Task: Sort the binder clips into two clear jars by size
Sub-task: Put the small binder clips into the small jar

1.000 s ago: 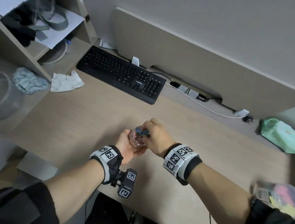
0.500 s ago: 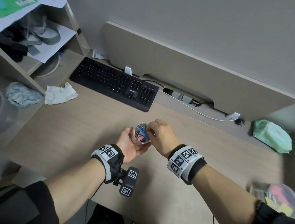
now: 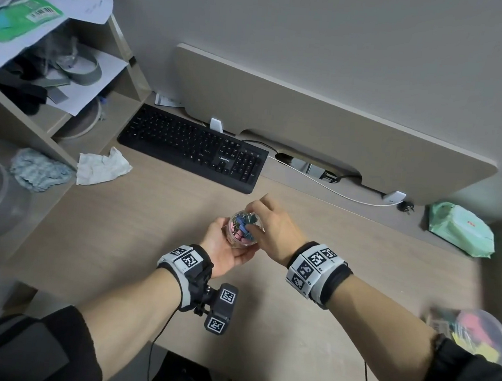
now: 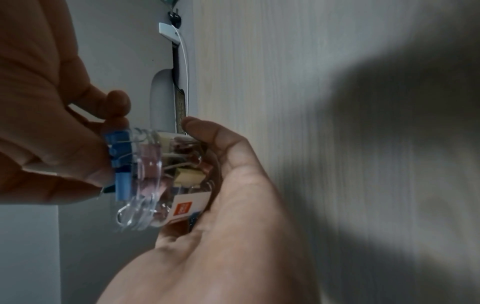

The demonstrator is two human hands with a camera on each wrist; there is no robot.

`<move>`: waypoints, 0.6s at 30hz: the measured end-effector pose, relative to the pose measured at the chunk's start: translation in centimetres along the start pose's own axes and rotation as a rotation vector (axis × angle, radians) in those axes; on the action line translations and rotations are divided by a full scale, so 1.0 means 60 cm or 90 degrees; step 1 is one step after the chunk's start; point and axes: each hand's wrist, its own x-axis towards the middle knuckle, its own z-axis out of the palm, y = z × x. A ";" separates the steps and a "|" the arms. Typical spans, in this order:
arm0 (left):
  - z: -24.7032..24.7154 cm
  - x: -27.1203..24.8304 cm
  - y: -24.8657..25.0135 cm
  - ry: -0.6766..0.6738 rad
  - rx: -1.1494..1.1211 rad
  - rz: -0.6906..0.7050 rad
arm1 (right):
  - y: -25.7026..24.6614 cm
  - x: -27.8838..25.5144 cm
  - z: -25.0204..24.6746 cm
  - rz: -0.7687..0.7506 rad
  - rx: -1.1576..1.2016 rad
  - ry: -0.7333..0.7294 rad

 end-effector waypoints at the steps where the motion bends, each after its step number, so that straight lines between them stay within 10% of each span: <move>1: 0.001 -0.001 0.001 -0.001 0.002 -0.002 | -0.001 -0.002 -0.001 -0.012 -0.016 0.004; 18: -0.001 -0.008 -0.001 -0.017 0.033 -0.015 | 0.024 -0.012 -0.001 0.046 0.096 0.062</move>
